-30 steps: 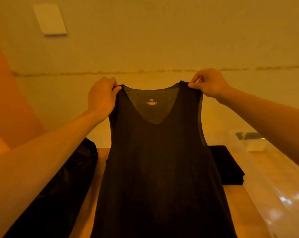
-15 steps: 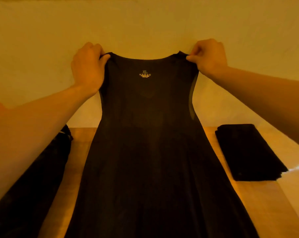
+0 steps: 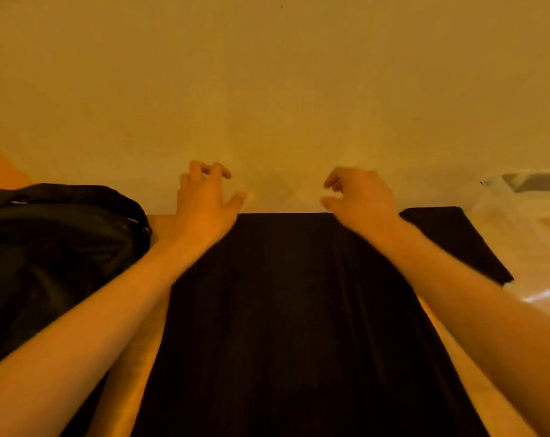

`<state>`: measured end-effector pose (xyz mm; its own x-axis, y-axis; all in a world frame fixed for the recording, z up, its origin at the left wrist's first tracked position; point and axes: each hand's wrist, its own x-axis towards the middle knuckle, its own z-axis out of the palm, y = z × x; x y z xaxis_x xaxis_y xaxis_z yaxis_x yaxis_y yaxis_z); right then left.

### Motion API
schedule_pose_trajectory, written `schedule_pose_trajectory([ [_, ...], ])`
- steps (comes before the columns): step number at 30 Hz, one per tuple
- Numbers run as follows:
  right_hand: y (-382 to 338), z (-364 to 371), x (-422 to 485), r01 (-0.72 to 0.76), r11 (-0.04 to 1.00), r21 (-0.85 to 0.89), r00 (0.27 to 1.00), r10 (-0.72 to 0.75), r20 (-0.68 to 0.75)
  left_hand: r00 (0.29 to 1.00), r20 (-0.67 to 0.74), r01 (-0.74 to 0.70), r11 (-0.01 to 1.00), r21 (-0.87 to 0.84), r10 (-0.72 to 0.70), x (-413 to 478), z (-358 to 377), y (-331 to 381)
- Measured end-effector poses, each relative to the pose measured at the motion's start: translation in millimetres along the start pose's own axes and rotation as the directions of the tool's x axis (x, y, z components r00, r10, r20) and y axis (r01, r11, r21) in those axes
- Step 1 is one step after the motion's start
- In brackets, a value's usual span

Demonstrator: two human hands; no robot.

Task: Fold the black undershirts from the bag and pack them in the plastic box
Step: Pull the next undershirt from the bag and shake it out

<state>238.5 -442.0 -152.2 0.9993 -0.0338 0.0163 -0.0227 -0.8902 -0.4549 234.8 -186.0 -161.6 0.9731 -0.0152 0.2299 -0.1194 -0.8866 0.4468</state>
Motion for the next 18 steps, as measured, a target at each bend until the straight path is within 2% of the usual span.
schedule_pose_trajectory([
  [3,-5,19,-91,0.081,0.994,-0.077,0.992,-0.072,0.107,0.958,0.277,0.008,0.977,0.213,-0.068,-85,-10,17],
  [5,-1,29,-143,0.091,0.983,-0.156,0.990,-0.073,0.120,0.932,0.338,0.036,0.959,0.280,-0.134,-143,-13,22],
  [9,19,51,-228,0.086,0.953,-0.290,0.977,-0.024,0.210,0.895,0.397,0.083,0.952,0.295,-0.201,-243,-6,19],
  [12,33,64,-252,0.104,0.938,-0.330,0.988,-0.058,0.145,0.957,0.271,0.025,0.961,0.275,-0.103,-278,2,9],
  [15,31,59,-257,0.121,0.965,-0.234,0.992,-0.109,0.061,0.997,0.025,0.073,0.994,0.083,-0.075,-289,-7,9],
  [18,40,46,-295,0.057,0.997,-0.058,0.979,-0.068,-0.191,0.957,-0.264,0.116,0.993,-0.029,-0.120,-320,-19,9],
])
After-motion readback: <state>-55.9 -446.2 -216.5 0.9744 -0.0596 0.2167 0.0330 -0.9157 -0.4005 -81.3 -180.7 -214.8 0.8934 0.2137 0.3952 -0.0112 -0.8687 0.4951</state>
